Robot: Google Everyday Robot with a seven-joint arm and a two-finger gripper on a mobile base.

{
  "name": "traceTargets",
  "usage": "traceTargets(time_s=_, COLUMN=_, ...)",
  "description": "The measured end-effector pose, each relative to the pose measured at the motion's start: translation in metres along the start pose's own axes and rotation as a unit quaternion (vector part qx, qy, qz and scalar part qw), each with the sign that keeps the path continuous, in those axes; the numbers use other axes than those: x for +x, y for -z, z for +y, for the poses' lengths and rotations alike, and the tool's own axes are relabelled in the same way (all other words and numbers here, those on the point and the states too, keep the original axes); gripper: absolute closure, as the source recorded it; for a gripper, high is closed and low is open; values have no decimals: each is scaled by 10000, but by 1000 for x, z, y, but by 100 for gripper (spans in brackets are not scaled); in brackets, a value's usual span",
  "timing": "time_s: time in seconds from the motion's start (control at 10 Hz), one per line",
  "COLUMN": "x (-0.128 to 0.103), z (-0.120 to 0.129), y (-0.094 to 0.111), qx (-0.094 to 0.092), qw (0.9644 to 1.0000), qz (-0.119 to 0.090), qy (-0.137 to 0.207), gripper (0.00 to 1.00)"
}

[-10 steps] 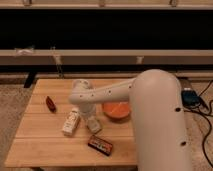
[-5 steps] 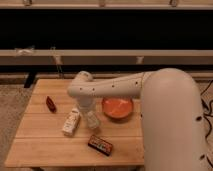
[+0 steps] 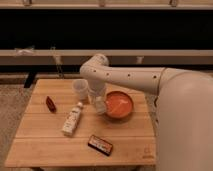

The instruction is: Place the white sponge in the ceramic bowl

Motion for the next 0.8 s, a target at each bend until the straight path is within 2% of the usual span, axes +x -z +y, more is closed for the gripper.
traceTargets(time_s=0.2, x=16, z=48, y=-9, qx=43, qw=9989, qz=20, qy=-466, gripper=57)
traceTargets(time_s=0.3, x=18, z=73, y=-14, qx=76, qw=9972, qz=17, qy=-747, gripper=46)
traceTargets(time_s=0.6, x=6, z=116, y=-29, qx=116, qw=9914, qz=-31, qy=-1307, gripper=21)
traceTargets(time_s=0.8, x=3, z=117, y=-32, qx=140, qw=9906, qz=-34, qy=-1358, gripper=20)
